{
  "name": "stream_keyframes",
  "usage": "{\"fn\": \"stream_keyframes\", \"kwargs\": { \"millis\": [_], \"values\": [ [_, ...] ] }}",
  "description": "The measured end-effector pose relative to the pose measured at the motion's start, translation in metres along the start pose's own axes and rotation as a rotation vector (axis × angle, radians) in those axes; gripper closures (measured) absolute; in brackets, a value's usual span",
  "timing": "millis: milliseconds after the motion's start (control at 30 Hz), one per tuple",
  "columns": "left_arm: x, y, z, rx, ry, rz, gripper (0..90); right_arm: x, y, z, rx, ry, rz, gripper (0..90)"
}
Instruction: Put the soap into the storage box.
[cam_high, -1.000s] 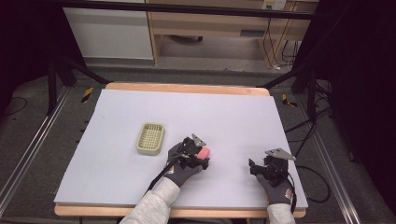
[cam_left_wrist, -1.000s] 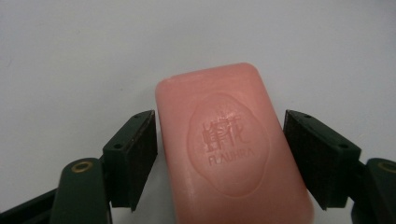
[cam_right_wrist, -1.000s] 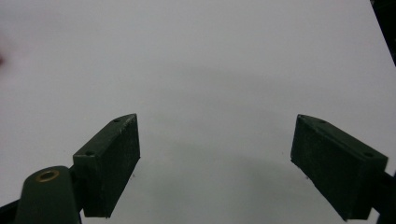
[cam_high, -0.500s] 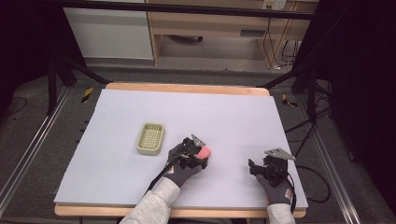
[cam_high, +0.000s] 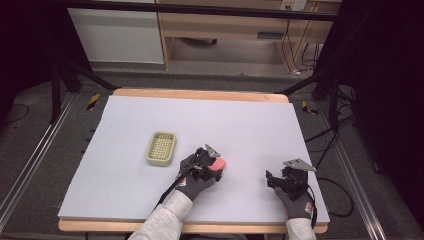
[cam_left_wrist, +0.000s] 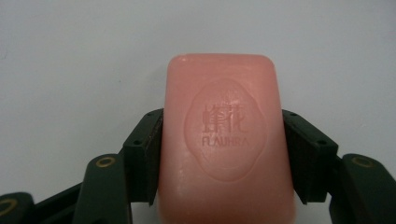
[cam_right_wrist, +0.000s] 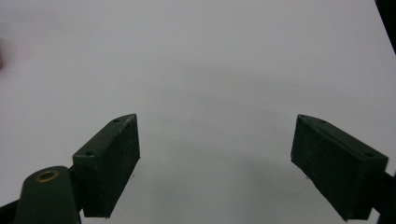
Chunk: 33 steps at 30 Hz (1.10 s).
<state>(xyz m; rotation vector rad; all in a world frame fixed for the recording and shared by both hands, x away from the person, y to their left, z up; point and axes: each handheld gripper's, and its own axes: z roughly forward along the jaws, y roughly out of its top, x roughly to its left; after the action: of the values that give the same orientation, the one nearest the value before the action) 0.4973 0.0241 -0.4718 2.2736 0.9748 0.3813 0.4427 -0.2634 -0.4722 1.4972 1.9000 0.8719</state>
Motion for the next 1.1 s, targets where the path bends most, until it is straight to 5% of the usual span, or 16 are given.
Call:
{"fn": "stream_keyframes", "kwargs": {
  "millis": [633,1100],
  "values": [
    [0.004,-0.003,-0.031,-0.036,-0.028,0.017,37.2,0.000,0.000,-0.001,-0.005,-0.003,0.008,15.2],
    [0.023,-0.010,-0.065,-0.069,-0.022,0.001,37.2,0.000,0.000,-0.002,-0.009,-0.008,0.006,15.2]
  ]
}}
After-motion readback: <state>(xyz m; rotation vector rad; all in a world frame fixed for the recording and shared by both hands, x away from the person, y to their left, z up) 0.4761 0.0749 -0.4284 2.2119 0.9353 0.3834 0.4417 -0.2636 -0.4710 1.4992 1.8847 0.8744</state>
